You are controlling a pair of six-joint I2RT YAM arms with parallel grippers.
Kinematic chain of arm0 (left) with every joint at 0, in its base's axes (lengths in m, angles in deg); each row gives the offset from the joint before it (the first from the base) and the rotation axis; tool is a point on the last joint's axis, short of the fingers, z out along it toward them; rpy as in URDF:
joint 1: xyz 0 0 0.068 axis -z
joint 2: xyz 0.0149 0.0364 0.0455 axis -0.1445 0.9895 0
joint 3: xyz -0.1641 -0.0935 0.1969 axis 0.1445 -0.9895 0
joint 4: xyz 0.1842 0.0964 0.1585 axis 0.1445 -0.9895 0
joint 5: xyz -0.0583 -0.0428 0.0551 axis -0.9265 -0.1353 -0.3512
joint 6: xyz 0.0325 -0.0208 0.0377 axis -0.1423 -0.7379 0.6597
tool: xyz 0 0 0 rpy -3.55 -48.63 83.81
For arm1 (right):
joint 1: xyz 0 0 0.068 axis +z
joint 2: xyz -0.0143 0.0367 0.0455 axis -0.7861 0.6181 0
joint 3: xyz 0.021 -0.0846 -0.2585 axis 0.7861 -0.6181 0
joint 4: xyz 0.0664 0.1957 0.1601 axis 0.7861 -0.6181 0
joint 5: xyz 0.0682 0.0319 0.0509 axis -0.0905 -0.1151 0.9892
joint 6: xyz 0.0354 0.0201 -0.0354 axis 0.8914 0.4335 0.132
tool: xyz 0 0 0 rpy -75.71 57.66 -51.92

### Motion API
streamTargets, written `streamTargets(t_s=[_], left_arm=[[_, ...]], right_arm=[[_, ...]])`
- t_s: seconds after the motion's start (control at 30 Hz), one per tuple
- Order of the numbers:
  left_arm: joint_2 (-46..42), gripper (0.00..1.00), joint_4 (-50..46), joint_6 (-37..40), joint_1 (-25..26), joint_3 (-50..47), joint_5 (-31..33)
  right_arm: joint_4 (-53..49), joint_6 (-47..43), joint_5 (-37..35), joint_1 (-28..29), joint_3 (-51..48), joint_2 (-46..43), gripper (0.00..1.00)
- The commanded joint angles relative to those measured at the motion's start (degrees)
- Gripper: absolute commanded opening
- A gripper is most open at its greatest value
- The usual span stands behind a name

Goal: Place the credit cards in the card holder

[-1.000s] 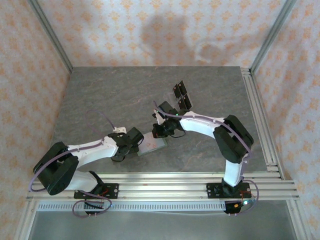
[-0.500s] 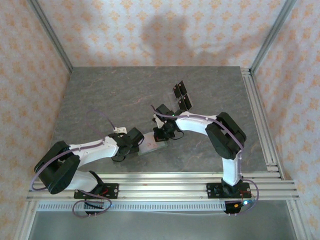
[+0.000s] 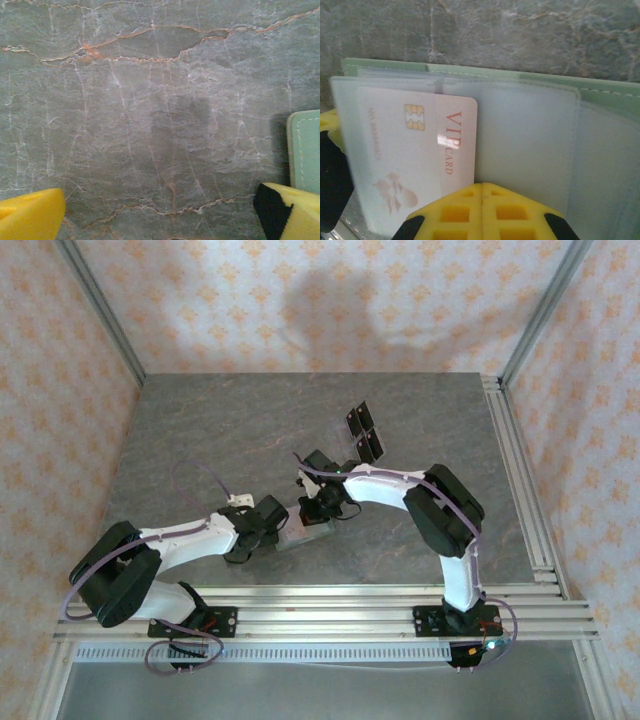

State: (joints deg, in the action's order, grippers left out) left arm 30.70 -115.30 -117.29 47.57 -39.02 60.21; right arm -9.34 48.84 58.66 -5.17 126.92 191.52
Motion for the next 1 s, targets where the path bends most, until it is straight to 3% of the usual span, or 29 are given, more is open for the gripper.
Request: streamTargets(t_s=[0.0,0.23,0.7,0.97], left_arm=[[0.54,1.0,-0.14,0.08,0.1,-1.08,0.6],[-1.67,1.0,-6.09,-2.2,0.12,-0.21,4.49],[2.93,1.0,-1.61,-1.26,0.15,-0.48,2.45],[4.17,1.0,-0.69,0.76,-0.21,0.83,3.35]], right_arm=[[0.04,1.19,1.3,0.89,1.72,0.76,0.02],[0.99,2.24,2.3,1.16,2.14,0.85,0.02],[3.27,3.72,6.87,2.3,3.52,2.79,0.02],[4.4,4.58,0.2,0.52,-1.92,-1.34,0.09]])
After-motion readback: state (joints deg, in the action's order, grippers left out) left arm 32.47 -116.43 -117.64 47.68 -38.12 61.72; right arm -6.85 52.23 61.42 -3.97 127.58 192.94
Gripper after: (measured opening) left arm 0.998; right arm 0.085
